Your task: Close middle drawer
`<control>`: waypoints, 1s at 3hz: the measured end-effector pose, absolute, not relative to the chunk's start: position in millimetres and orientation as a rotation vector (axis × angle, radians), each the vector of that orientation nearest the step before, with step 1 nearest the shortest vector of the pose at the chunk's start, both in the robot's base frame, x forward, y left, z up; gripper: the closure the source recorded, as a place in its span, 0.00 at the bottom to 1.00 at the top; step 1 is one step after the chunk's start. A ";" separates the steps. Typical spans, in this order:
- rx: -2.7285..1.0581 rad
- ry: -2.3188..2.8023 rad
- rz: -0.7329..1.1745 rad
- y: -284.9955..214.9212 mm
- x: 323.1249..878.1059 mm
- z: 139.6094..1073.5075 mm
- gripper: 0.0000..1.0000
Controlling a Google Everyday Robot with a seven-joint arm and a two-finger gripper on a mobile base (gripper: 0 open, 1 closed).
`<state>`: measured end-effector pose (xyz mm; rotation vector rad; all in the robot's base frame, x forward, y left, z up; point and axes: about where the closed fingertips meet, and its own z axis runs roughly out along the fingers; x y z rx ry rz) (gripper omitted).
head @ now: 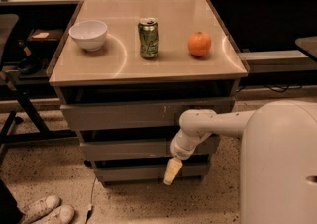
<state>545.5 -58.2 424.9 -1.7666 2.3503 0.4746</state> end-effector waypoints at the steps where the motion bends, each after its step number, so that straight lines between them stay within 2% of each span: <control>1: -1.767 2.350 0.475 -58.2 545.5 424.9 0.00; 2: -1.741 2.360 0.469 -64.7 542.3 430.3 0.00; 3: -1.559 2.425 0.355 -111.4 529.0 462.1 0.00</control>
Offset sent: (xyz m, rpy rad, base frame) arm -0.0045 -0.0166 0.0160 0.0040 -0.0190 -0.0473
